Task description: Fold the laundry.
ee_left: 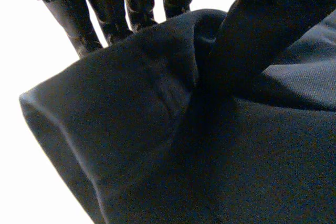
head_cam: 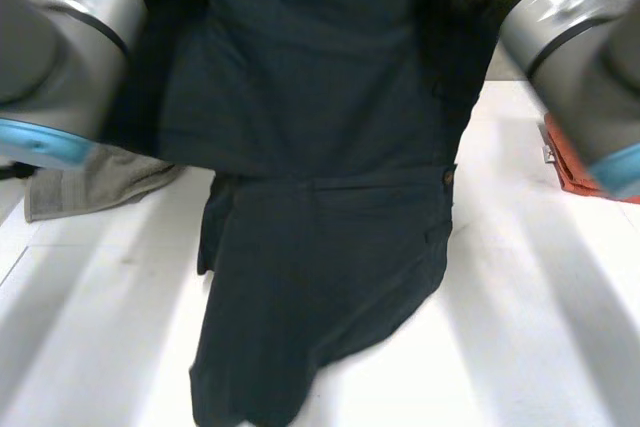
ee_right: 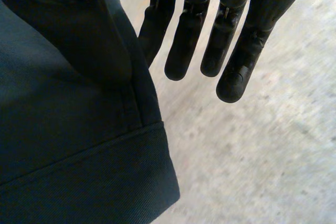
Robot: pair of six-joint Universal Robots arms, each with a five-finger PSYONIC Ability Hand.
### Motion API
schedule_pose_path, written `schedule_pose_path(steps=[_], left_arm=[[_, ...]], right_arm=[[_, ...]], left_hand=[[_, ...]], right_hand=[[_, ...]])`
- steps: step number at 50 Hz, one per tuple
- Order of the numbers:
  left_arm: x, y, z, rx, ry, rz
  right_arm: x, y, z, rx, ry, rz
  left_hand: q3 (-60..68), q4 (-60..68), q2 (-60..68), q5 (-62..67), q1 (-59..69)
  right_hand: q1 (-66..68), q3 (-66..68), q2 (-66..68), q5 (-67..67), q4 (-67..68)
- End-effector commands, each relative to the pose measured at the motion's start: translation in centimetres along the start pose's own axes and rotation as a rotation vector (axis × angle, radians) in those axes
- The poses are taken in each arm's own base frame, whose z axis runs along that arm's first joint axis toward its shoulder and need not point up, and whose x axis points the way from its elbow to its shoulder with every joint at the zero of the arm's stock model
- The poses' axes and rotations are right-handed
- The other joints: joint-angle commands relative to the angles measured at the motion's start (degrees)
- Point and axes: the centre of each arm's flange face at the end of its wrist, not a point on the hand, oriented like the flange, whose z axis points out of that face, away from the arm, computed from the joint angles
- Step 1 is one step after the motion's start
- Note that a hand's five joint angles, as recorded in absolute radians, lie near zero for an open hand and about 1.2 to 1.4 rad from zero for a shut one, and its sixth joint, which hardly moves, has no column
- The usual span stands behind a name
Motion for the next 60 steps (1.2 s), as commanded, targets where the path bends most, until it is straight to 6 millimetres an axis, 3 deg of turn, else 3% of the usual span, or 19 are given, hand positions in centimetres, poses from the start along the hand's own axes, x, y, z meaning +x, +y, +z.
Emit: schedule_pose_path(steps=[1, 2, 3, 4, 6, 11, 15, 19, 23, 26, 29, 34, 37, 42, 52, 55, 56, 58, 60], left_arm=[[2.6, 12.5, 3.2, -0.084, 0.027, 0.079], [2.8, 13.3, 3.4, -0.08, 0.024, 0.086], [2.7, 14.5, 4.0, -0.071, 0.01, 0.094], [2.7, 14.9, 4.2, -0.066, 0.001, 0.095], [2.6, 15.2, 4.7, -0.052, -0.017, 0.096], [1.7, 14.4, 5.1, -0.047, -0.091, 0.098], [1.0, 12.4, 4.1, -0.073, -0.116, 0.097], [1.3, 11.4, 1.6, -0.142, -0.091, 0.092], [1.9, 10.3, -1.8, -0.232, -0.054, 0.08], [2.7, 9.1, -6.4, -0.361, 0.002, 0.064], [3.4, 8.7, -9.5, -0.452, 0.041, 0.043], [4.7, 7.8, -16.5, -0.643, 0.099, -0.068], [4.7, 7.5, -18.6, -0.683, 0.09, -0.123], [5.1, 8.5, -22.2, -0.792, 0.069, -0.231], [6.1, 11.4, -25.7, -0.945, 0.079, -0.262], [6.3, 12.6, -25.7, -0.957, 0.073, -0.262], [6.3, 12.9, -25.8, -0.959, 0.071, -0.263], [6.3, 13.5, -25.6, -0.963, 0.066, -0.262], [6.4, 13.7, -25.7, -0.967, 0.068, -0.262]], right_arm=[[-3.9, 8.0, 4.4, 0.0, 0.07, -0.124], [-4.5, 9.4, 5.3, 0.028, 0.09, -0.139], [-5.0, 10.2, 5.6, 0.032, 0.092, -0.146], [-5.3, 11.0, 6.0, 0.038, 0.098, -0.152], [-6.1, 13.2, 6.7, 0.029, 0.111, -0.169], [-6.4, 14.3, 6.8, 0.003, 0.14, -0.163], [-5.3, 12.8, 6.2, -0.01, 0.182, -0.151], [-3.9, 10.4, 4.0, -0.034, 0.176, -0.148], [-4.4, 9.2, 1.0, -0.109, 0.085, -0.147], [-4.9, 9.2, -1.7, -0.207, -0.012, -0.135], [-5.9, 10.2, -4.6, -0.348, -0.12, -0.113], [-6.6, 12.4, -8.5, -0.553, -0.249, -0.033], [-7.4, 13.4, -10.5, -0.626, -0.332, 0.037], [-8.2, 15.2, -12.1, -0.642, -0.387, 0.081], [-9.3, 18.4, -12.5, -0.566, -0.348, 0.056], [-9.7, 19.4, -12.4, -0.56, -0.347, 0.044], [-9.7, 19.8, -12.1, -0.55, -0.345, 0.047], [-9.7, 19.9, -11.9, -0.545, -0.342, 0.043], [-9.8, 20.1, -11.8, -0.549, -0.346, 0.046]], left_hand=[[5.8, 5.3, 5.5, 8.5, 7.9], [-3.4, -3.9, -3.7, -0.7, -1.4], [-31.2, -31.6, -31.5, -28.5, -29.1], [-42.4, -42.9, -42.7, -39.7, -40.4], [-58.4, -58.9, -58.7, -55.7, -56.3], [-58.4, -58.9, -58.7, -55.7, -56.3], [-58.4, -58.9, -58.7, -55.7, -56.3], [-57.9, -58.3, -58.2, -55.2, -55.8], [-56.5, -57.0, -56.8, -53.8, -54.4], [-54.7, -55.2, -55.0, -52.0, -52.6], [-51.5, -52.0, -51.8, -48.8, -49.4], [-42.8, -43.2, -43.1, -40.1, -40.7], [-39.5, -40.0, -39.8, -36.8, -37.5], [-35.3, -35.8, -35.6, -32.6, -33.2], [-35.5, -36.0, -35.8, -32.8, -33.4], [-37.0, -37.5, -37.3, -34.3, -34.9], [-36.5, -37.0, -36.8, -33.8, -34.4], [-36.5, -37.0, -36.8, -33.8, -34.4], [-36.5, -37.0, -36.8, -33.8, -34.4]], right_hand=[[23.4, 44.7, 12.7, 14.1, 11.7], [4.1, 25.4, -6.5, -5.2, -7.6], [-22.6, -1.3, -33.2, -31.9, -34.3], [-46.6, -25.3, -57.3, -55.9, -58.3], [-46.6, -25.3, -57.3, -55.9, -58.3], [-46.6, -25.3, -57.3, -55.9, -58.3], [-46.6, -25.3, -57.3, -55.9, -58.3], [-46.6, -25.3, -57.3, -55.9, -58.3], [-46.6, -25.3, -57.3, -55.9, -58.3], [-46.6, -25.3, -57.3, -55.9, -58.3], [-45.2, -23.9, -55.9, -54.5, -57.0], [-38.2, -16.9, -48.8, -47.4, -49.9], [-33.1, -11.8, -43.8, -42.4, -44.8], [-28.2, -6.9, -38.9, -37.5, -39.9], [-20.7, 0.6, -31.3, -30.0, -32.4], [-7.6, 13.7, -18.2, -16.9, -19.3], [10.8, 32.1, 0.2, 1.5, -0.9], [23.3, 44.6, 12.7, 14.0, 11.6], [23.4, 44.7, 12.7, 14.1, 11.7]])
